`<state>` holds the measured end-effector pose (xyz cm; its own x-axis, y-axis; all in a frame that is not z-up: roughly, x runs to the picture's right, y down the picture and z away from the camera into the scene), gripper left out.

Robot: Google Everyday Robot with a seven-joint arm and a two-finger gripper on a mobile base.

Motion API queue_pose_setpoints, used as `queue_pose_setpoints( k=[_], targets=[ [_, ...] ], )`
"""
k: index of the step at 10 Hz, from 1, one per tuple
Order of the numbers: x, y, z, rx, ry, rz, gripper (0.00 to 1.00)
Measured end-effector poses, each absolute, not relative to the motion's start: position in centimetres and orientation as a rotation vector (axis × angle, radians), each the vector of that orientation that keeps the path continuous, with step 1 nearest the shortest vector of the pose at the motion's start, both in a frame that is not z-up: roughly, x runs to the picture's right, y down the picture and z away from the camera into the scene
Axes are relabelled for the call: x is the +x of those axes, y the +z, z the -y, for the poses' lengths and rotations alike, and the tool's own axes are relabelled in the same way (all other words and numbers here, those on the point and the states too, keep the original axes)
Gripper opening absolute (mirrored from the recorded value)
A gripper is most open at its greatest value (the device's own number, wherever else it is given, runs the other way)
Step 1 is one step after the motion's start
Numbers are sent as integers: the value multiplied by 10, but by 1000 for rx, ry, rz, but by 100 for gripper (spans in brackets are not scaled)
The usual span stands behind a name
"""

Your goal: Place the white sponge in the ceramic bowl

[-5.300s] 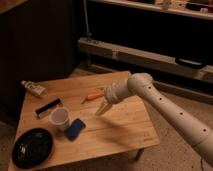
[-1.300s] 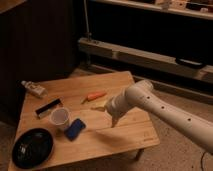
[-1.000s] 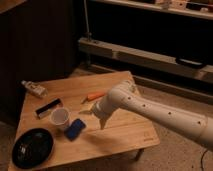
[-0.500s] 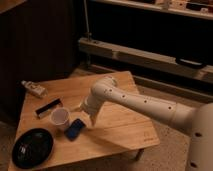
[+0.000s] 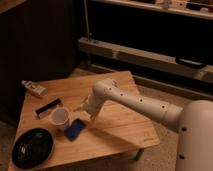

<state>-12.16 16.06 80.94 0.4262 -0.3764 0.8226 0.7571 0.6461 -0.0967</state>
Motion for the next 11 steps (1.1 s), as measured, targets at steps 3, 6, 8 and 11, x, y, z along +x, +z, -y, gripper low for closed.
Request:
queue_pose_setpoints(
  k=[3,6,8,11],
  targets=[
    [-125,807,-164,-516,-749,895,80],
    [-124,806,-163,-507,-745,897,80],
    [-103,796,-162,-457,-616,881,80],
    [-75,788,-168,-409,-293,968,80]
  ],
)
